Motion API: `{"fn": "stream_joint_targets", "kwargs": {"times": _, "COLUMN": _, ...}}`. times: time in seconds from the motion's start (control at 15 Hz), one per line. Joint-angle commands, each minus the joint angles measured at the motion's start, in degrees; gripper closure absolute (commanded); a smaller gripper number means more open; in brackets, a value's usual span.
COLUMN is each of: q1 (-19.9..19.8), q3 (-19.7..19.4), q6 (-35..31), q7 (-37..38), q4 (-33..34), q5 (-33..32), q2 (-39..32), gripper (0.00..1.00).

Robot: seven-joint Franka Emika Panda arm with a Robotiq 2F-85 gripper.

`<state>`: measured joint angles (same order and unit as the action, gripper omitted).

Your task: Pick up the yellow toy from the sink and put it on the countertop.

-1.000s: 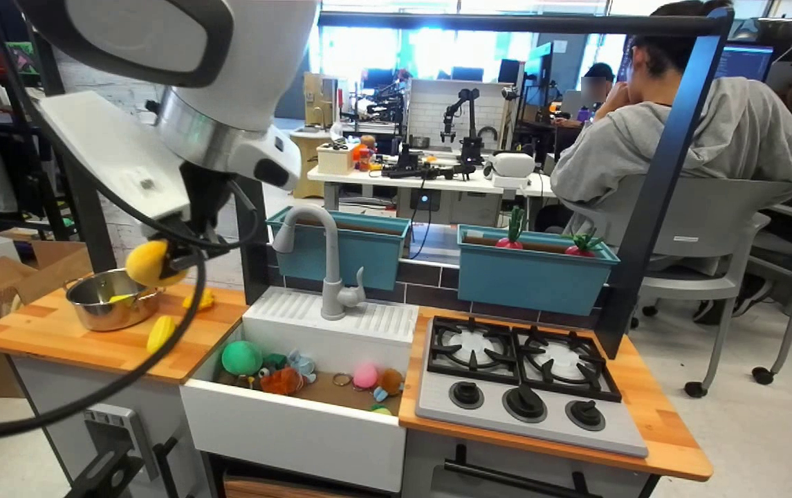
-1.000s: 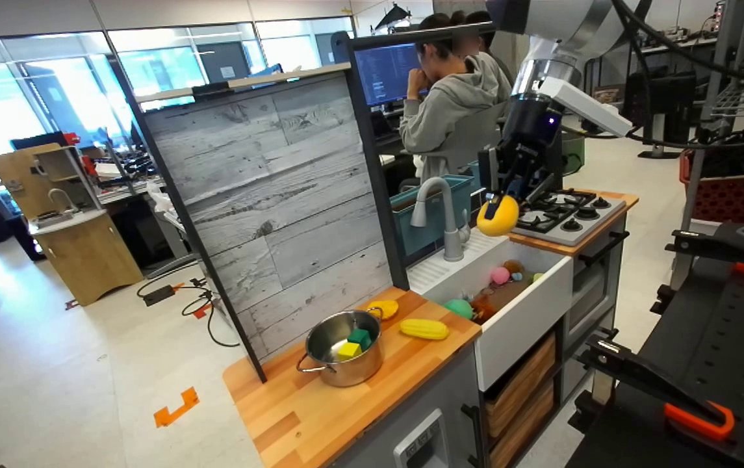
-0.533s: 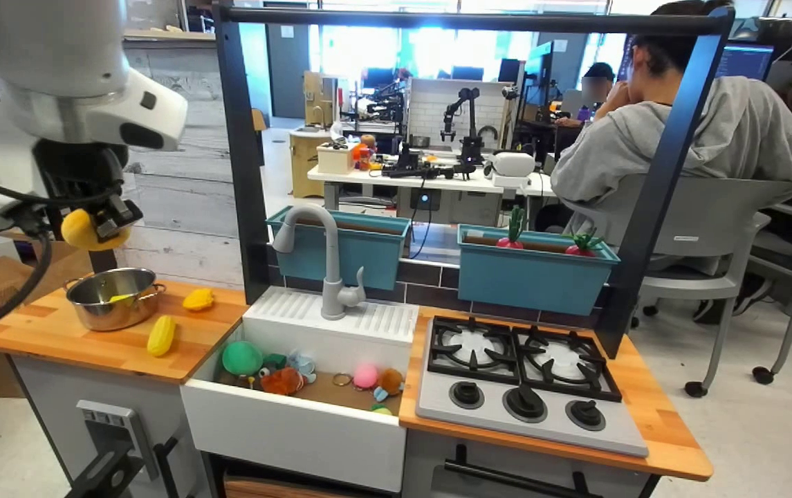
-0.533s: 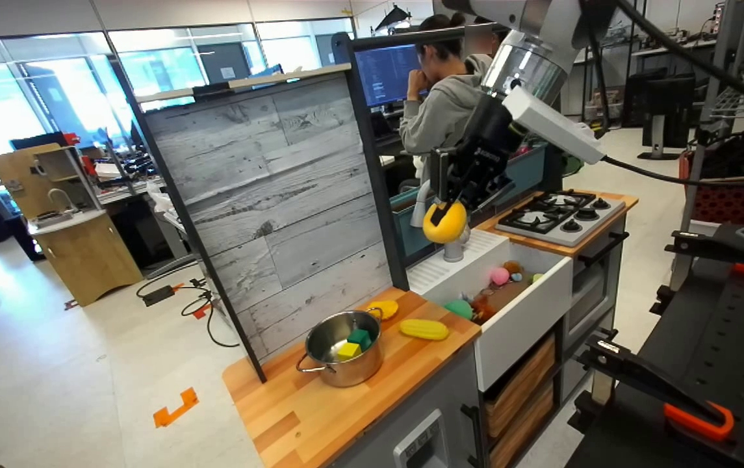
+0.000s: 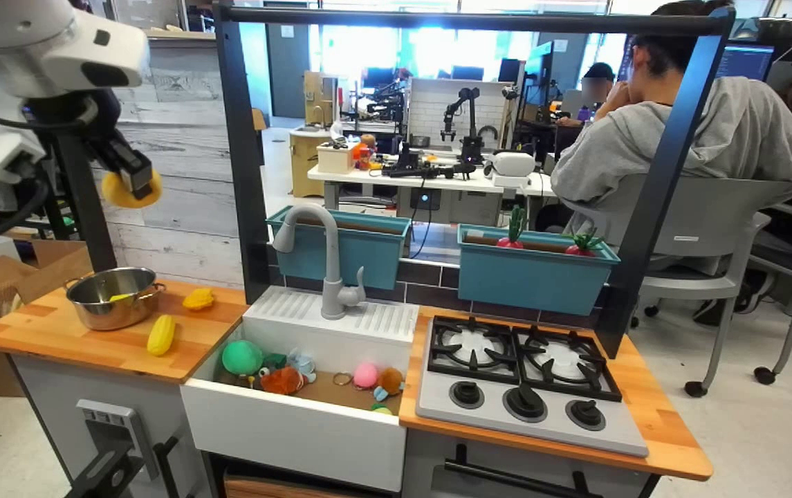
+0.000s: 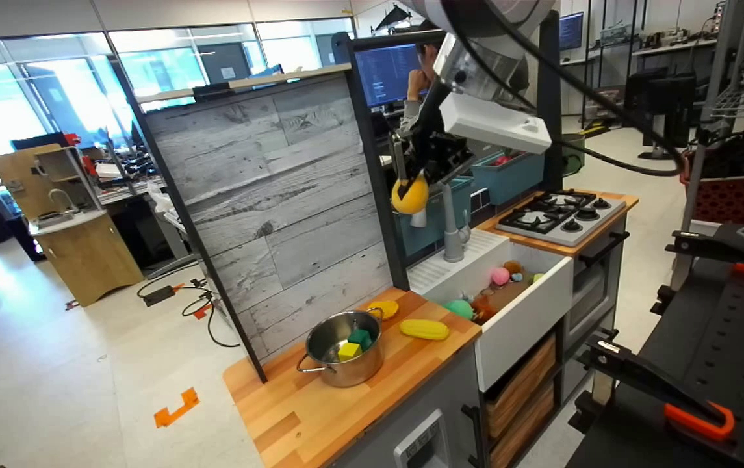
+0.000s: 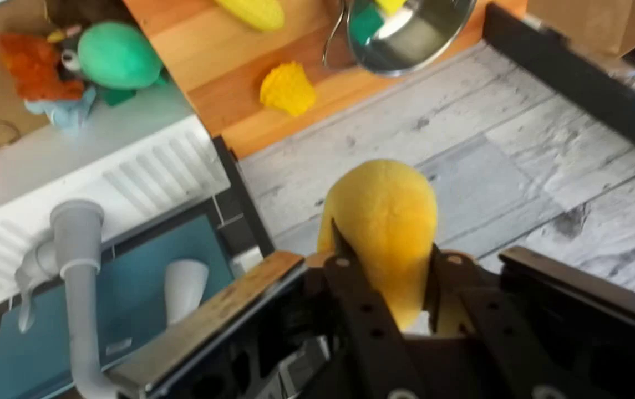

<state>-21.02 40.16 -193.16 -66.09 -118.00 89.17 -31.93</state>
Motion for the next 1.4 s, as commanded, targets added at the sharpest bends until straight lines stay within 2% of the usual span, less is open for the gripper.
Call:
{"fn": "stream_joint_targets", "kwargs": {"times": 0.0, "q1": 4.7, "q3": -4.1, "q6": -9.3, "q7": 3.5, "q4": 12.2, "q5": -8.6, "q2": -9.1, "gripper": 0.94}}
{"fn": "stream_joint_targets", "kwargs": {"times": 0.13, "q1": 6.3, "q3": -4.9, "q6": -14.8, "q7": 12.2, "q4": 14.4, "q5": -18.4, "q2": -13.9, "gripper": 0.94}}
{"fn": "stream_joint_targets", "kwargs": {"times": 0.2, "q1": 5.9, "q3": -4.1, "q6": -16.8, "q7": 15.4, "q4": 15.0, "q5": -22.7, "q2": -16.8, "gripper": 0.94}}
{"fn": "stream_joint_targets", "kwargs": {"times": 0.33, "q1": 5.0, "q3": -2.8, "q6": -17.0, "q7": 18.9, "q4": 14.8, "q5": -27.5, "q2": -21.8, "gripper": 0.94}}
{"fn": "stream_joint_targets", "kwargs": {"times": 0.87, "q1": 5.6, "q3": -4.0, "q6": -16.3, "q7": 25.1, "q4": 16.4, "q5": -34.8, "q2": -35.6, "gripper": 0.94}}
{"fn": "stream_joint_targets", "kwargs": {"times": 1.33, "q1": 5.7, "q3": -4.2, "q6": -17.1, "q7": 26.2, "q4": 18.8, "q5": -37.4, "q2": -38.3, "gripper": 0.94}}
